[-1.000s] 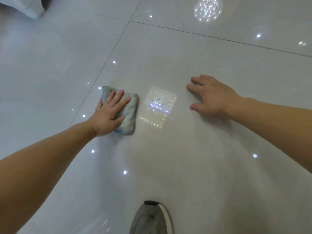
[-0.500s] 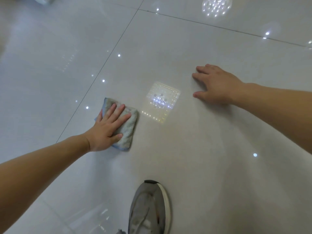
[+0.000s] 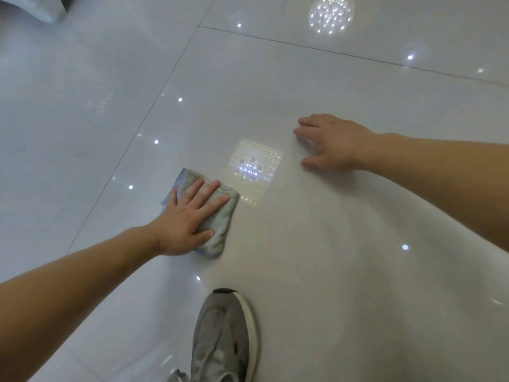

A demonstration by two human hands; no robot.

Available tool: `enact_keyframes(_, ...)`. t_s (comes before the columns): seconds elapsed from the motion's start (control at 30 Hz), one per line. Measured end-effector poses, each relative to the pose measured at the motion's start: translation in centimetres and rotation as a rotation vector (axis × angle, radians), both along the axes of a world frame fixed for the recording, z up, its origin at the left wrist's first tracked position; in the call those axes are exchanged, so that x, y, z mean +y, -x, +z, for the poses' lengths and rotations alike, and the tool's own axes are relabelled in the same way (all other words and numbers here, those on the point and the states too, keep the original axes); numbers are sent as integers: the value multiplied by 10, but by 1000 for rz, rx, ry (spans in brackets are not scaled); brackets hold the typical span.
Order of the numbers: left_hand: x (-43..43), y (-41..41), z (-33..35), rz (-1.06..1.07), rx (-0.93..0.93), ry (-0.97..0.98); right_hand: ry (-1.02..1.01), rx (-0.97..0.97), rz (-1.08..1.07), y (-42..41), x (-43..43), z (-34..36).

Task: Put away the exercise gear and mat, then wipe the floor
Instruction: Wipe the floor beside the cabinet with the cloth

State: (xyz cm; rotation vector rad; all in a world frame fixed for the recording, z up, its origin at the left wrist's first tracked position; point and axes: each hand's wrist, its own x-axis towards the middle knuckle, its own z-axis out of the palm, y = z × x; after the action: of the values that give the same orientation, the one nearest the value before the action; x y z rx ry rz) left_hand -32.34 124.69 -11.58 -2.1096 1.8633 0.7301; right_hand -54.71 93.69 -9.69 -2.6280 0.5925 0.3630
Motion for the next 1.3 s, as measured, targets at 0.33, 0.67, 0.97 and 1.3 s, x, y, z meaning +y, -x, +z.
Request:
enact_keyframes(0.33, -45, 97, 12, -202, -50, -95, 24, -14, -35, 66, -7, 8)
enact_keyframes(0.67, -48, 209, 7, -186, 51, -126, 23, 11, -148, 163, -10, 4)
enact_keyframes(0.97, -43, 296, 7, -174, 119, -130, 47, 28, -298, 227, -11, 20)
enact_keyframes(1.3, -61, 388, 15, -206, 195, -109, 18, 140, -315, 306, 13, 24)
